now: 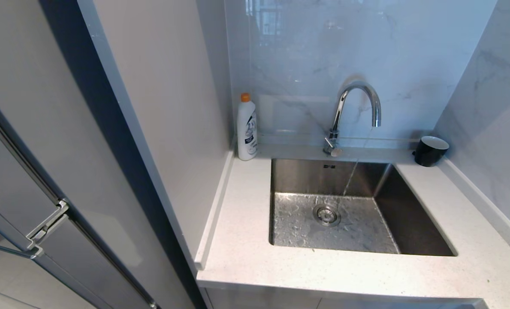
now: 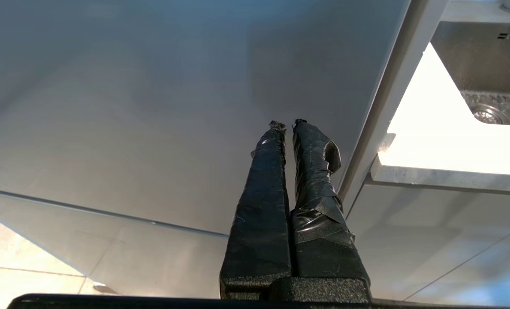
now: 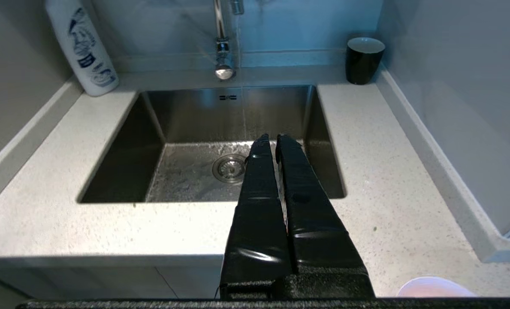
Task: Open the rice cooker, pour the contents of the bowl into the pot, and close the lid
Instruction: Fill a bowl with water from the tap
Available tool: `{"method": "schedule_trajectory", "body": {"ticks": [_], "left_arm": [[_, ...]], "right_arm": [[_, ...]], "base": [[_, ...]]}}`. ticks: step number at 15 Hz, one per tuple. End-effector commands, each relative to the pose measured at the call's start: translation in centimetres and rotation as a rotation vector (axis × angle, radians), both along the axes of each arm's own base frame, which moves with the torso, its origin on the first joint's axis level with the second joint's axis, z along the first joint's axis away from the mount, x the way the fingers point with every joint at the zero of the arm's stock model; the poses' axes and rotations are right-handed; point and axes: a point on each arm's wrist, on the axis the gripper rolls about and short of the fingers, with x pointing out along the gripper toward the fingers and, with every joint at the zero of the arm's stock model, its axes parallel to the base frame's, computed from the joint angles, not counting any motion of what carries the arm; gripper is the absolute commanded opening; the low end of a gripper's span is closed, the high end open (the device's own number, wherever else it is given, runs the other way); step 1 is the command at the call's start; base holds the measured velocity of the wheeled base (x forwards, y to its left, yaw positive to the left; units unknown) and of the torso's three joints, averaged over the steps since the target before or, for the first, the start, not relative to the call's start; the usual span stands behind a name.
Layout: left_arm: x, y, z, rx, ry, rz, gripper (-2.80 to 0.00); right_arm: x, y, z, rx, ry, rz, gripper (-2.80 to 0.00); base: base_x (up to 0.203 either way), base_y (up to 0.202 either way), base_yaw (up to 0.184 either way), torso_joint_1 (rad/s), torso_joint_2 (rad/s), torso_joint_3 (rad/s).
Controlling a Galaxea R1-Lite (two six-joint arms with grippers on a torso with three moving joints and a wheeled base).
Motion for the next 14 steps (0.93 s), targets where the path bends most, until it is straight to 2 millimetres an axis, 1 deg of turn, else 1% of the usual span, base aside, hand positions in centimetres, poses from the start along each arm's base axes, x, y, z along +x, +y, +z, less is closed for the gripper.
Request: {"method": "schedule_trajectory", "body": {"ticks": [1,3,4,5,6,7,9,12,14], "left_arm": [[0.0,0.0,0.0,-0.001,0.003,0.0,-2.8],[0.0,0.0,0.0,-0.007,0.001,0.0,-2.8],[0.0,0.0,0.0,-0.007,0.003,0.001,-2.8],[0.0,0.0,0.0,-0.008,0.003,-0.001,-2.8],[0.0,0.0,0.0,-0.007,0.003,0.001,-2.8],[0.0,0.0,0.0,-0.007,0.003,0.0,-2.8],[0.0,0.0,0.0,-0.009,0.003,-0.001,-2.8],[0.0,0.0,0.0,-0.009,0.006,0.0,-2.8],[0.0,0.0,0.0,-0.009,0.006,0.001,-2.8]], "right_arm": [[4.6,-0.1,3.2,0.008,0.178,-0.036,-2.8],[9.4,-0.6,5.0,0.015,0.354,-0.148,-2.8],[11.5,-1.1,5.2,0.018,0.485,-0.213,-2.8],[12.4,-1.6,4.5,0.025,0.677,-0.272,-2.8],[12.4,-2.3,3.4,0.045,0.859,-0.334,-2.8],[11.8,-3.0,2.3,0.074,0.978,-0.398,-2.8],[11.1,-4.2,0.9,0.109,1.055,-0.481,-2.8],[10.8,-6.7,0.0,0.167,1.094,-0.553,-2.8],[10.1,-8.4,-0.6,0.212,1.115,-0.58,-2.8]], "base": [[0.0,0.0,0.0,0.0,0.0,0.0],[0.0,0.0,0.0,0.0,0.0,0.0],[0.0,0.0,0.0,0.0,0.0,0.0],[0.0,0.0,0.0,0.0,0.0,0.0],[0.0,0.0,0.0,0.0,0.0,0.0],[0.0,0.0,0.0,0.0,0.0,0.0],[0.0,0.0,0.0,0.0,0.0,0.0],[0.0,0.0,0.0,0.0,0.0,0.0],[0.0,0.0,0.0,0.0,0.0,0.0]]}}
